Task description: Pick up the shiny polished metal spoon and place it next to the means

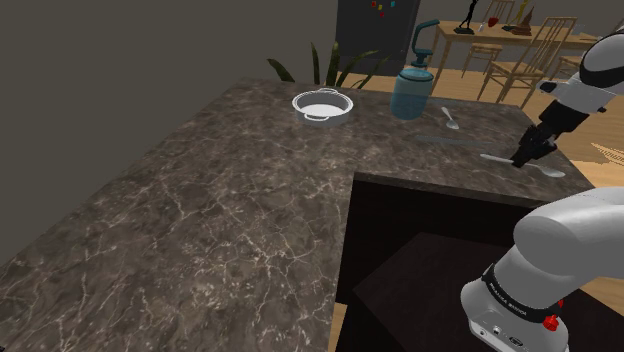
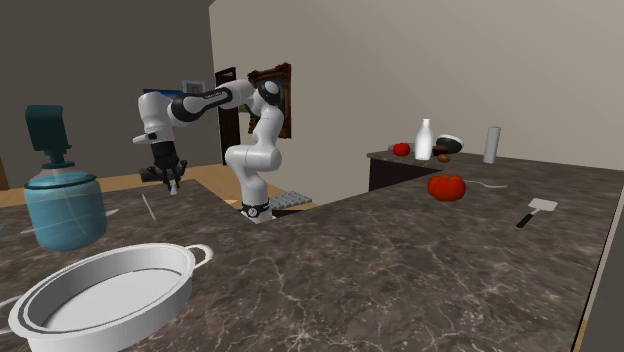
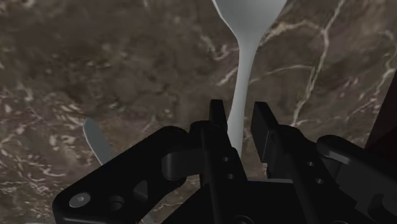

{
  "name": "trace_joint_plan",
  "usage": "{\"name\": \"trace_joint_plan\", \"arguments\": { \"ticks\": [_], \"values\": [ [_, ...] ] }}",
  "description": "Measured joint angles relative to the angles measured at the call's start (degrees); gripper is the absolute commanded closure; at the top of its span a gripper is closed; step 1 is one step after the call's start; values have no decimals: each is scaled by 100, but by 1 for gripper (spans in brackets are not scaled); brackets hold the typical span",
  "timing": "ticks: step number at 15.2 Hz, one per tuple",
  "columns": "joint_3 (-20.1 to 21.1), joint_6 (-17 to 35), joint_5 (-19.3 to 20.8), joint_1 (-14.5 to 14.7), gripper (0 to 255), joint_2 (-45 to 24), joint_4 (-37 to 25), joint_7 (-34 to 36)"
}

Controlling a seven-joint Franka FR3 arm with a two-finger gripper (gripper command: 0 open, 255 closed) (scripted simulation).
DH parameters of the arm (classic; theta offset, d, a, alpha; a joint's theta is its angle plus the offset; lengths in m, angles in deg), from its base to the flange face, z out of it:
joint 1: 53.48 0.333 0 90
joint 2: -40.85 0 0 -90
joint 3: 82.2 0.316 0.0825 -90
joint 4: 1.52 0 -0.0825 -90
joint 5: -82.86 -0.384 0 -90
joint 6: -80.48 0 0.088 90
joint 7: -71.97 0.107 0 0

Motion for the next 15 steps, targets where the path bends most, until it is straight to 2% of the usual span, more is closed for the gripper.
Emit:
{"name": "trace_joint_plan", "arguments": {
  "ticks": [1, 7, 11, 15],
  "values": [
    [0, 0, 0, 0, 0, 0, 0, 0],
    [0, 0, 0, 0, 0, 0, 0, 0],
    [227, -590, -160, 1, 0, 120, -484, -12],
    [248, -725, -203, 35, 0, 90, -652, -33]
  ]
}}
